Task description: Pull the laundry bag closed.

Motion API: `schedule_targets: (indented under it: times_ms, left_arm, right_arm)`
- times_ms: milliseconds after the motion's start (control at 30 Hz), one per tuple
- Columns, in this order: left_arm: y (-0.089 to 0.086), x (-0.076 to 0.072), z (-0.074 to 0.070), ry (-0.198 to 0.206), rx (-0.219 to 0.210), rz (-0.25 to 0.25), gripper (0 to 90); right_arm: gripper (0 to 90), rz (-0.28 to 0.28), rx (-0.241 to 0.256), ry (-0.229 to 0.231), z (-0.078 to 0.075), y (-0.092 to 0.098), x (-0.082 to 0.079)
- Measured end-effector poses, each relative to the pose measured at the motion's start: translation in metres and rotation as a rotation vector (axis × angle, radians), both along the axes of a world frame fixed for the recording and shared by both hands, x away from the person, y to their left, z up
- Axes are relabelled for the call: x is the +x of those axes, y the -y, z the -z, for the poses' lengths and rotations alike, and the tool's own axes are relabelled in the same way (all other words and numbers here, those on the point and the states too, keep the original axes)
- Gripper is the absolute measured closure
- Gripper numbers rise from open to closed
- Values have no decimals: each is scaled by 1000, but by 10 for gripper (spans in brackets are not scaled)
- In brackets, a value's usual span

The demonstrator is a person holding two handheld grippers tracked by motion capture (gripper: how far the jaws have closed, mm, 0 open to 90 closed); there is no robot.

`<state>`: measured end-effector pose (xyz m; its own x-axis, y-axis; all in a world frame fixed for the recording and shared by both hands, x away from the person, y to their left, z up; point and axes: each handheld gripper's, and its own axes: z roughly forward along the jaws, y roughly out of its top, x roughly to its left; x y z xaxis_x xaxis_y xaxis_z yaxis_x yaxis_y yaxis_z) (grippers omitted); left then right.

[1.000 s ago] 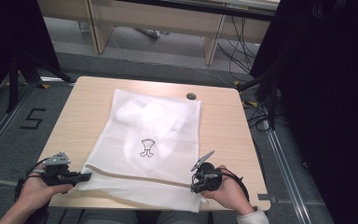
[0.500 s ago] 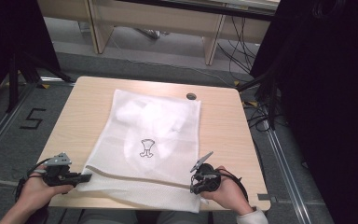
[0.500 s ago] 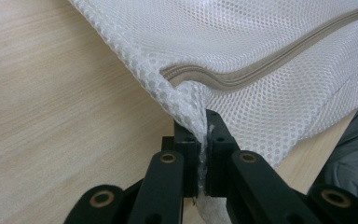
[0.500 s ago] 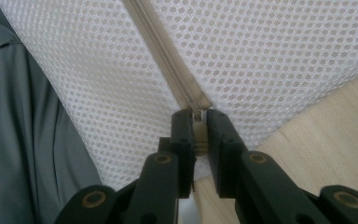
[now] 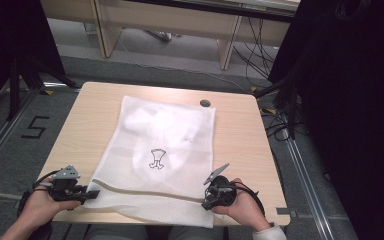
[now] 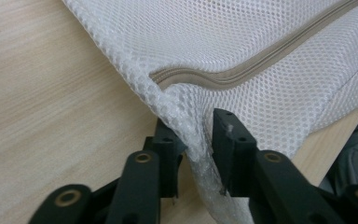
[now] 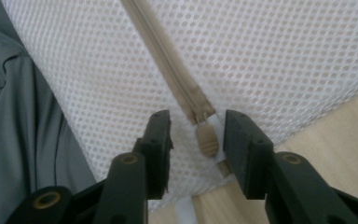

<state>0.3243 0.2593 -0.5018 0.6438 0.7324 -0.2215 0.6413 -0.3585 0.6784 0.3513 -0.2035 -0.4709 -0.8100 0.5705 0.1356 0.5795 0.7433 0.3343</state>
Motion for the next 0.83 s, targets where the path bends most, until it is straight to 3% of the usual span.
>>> schedule_targets:
  times_ms: [33, 100, 133, 200, 267, 300, 333, 400, 433, 533, 567, 633, 667, 700, 733, 833]
  left_arm:
    - [0, 0, 0, -2, -6, -13, 634]
    - [0, 0, 1, 43, -22, -33, 553]
    - [-1, 1, -1, 42, -8, -29, 520]
    - [-3, 2, -4, 90, 7, -27, 447]
    - [-5, 3, -6, 128, 2, -39, 407]
    - [-3, 2, -6, 143, -32, -68, 382]
    - [-2, 2, -7, 150, -39, -78, 370]
    - [-4, 2, -10, 198, -17, -63, 355]
    - [-2, 2, -10, 217, -34, -73, 347]
    - [-2, 1, -11, 234, -32, -62, 335]
    - [-2, 1, -12, 228, -26, -63, 331]
    - [-1, 1, -12, 230, -25, -59, 328]
    - [-1, 1, -12, 231, -24, -55, 327]
    - [-1, 1, -12, 231, -24, -52, 326]
    - [-1, 1, -12, 228, -24, -54, 326]
    - [1, 1, -12, 222, -34, -55, 324]
  right_arm:
    - [584, -2, 4, 20, 0, 0, 1]
    - [526, 12, 28, 33, 0, -1, 1]
    - [514, 9, 49, 40, 0, 0, 1]
    - [490, 5, 85, 69, -1, 0, 2]
    - [477, 12, 121, 98, -3, 0, 3]
    - [472, 22, 137, 115, -4, 1, 3]
    - [463, 24, 153, 132, -5, 2, 4]
    - [454, 64, 189, 168, -5, 3, 5]
    - [450, 73, 198, 180, -5, 4, 6]
    - [449, 79, 218, 195, -5, 6, 8]
    - [449, 78, 197, 190, -6, 7, 7]
    - [447, 71, 198, 241, -2, 7, 10]
    - [447, 113, 159, 225, -4, 8, 9]
    - [441, 88, 188, 247, -4, 9, 10]
    - [434, 98, 205, 273, -3, 10, 12]
    - [421, 124, 207, 296, -4, 13, 13]
